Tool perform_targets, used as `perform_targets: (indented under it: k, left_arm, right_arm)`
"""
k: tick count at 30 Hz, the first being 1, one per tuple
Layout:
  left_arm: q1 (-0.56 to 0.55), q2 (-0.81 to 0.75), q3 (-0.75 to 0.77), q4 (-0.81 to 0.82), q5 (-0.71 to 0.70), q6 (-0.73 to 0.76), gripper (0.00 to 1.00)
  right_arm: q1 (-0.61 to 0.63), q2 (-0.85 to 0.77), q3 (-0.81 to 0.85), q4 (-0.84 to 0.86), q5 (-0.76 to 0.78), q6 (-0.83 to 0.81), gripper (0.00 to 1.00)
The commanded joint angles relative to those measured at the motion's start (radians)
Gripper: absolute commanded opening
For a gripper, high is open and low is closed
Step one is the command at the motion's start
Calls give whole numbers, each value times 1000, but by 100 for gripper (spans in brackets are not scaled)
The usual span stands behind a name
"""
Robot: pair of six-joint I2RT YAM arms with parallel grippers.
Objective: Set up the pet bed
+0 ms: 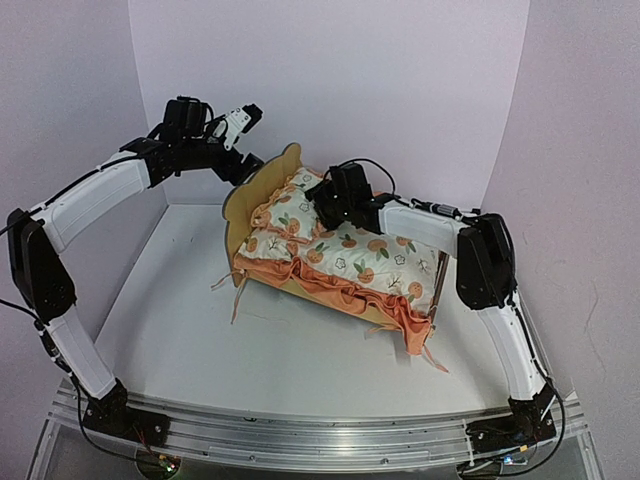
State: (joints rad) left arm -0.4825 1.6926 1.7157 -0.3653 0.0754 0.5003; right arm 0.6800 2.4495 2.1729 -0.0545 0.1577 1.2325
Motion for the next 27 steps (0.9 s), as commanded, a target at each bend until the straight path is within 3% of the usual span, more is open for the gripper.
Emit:
perform_targets:
  k: [1, 2, 3, 9, 15, 18, 23, 25, 27]
  left_arm:
    - [11, -65, -5, 34, -14, 4, 90]
    - [12, -66, -5, 31, -14, 2, 91]
    - [13, -68, -4, 27, -15, 1, 91]
    - [17, -82, 3, 9, -30, -14, 92]
    - [96, -174, -44, 25, -32, -120, 99]
    - [204, -246, -155, 64, -45, -254, 100]
    - [367, -371, -455, 137, -30, -443, 100]
    - [402, -422, -638, 223, -27, -470, 100]
    - [423, -466, -793, 333, -111, -529, 100]
  right_arm:
    - [12, -180, -78, -31, 50, -210, 86]
    - [12, -211, -101, -36, 64, -246, 96]
    - [12, -240, -123, -43, 74, -279, 97]
    - [12, -366, -156, -133, 92, -473, 98]
    - [5, -578, -245, -289, 179, -820, 98]
    - [-62, -769, -448, -325, 268, -958, 98]
    - [-348, -1183, -972, -314, 328, -923, 98]
    - [-399, -1312, -1154, -284, 429, -1054, 98]
    - [-415, -1390, -1290, -256, 513, -1151, 98]
